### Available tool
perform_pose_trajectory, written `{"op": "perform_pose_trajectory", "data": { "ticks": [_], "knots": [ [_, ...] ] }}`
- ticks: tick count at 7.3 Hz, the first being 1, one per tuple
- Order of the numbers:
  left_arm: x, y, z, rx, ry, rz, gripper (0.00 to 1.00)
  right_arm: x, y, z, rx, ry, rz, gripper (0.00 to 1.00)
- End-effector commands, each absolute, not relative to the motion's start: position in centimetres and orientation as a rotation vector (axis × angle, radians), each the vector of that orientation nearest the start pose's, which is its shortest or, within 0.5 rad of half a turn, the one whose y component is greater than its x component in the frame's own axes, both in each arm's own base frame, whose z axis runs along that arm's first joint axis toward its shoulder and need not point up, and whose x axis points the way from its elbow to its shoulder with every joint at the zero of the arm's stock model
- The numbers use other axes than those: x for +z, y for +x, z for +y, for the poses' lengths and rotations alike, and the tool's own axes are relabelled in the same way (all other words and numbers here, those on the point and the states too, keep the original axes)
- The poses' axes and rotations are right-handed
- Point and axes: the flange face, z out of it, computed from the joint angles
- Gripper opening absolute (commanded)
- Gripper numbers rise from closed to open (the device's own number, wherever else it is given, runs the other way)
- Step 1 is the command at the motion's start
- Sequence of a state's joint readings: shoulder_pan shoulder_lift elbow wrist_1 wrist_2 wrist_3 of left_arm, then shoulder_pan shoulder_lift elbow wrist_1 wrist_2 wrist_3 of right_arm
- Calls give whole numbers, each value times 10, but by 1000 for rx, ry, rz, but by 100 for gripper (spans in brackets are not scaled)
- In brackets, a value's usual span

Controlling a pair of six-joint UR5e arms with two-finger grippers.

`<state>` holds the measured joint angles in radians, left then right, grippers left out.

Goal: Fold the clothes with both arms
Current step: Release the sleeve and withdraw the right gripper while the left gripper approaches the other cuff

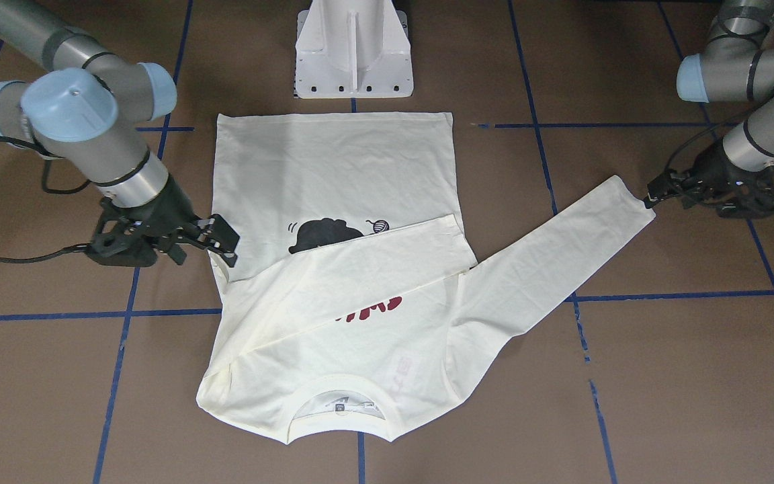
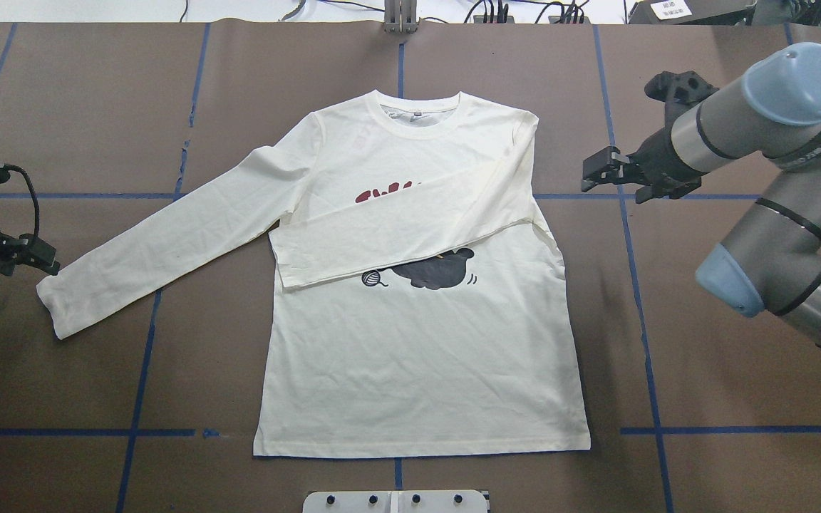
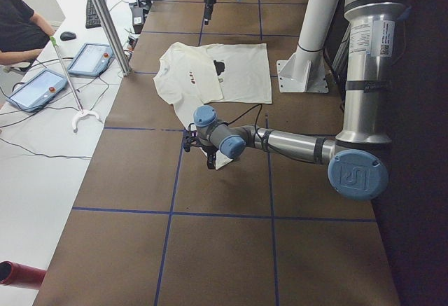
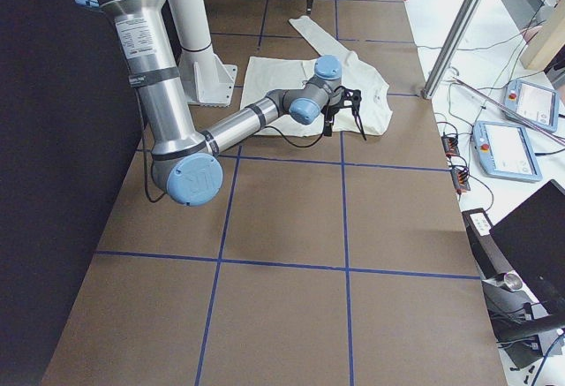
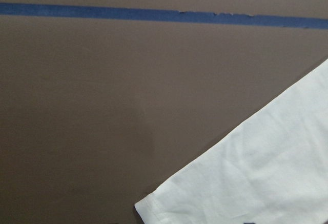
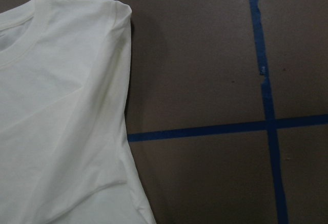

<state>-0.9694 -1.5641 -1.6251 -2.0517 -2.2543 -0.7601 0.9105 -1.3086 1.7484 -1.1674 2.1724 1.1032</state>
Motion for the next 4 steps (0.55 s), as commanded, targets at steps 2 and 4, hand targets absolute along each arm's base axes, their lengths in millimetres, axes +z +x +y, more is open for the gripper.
{"op": "perform_pose_trajectory", "data": {
  "ticks": [2,4],
  "knots": [
    [599,246,-460,49,-32,818,74,400,-277,-504,121,82,-992,100],
    [600,254,-456,63,-44,816,69,400,-276,-504,122,83,-992,100]
  ]
}}
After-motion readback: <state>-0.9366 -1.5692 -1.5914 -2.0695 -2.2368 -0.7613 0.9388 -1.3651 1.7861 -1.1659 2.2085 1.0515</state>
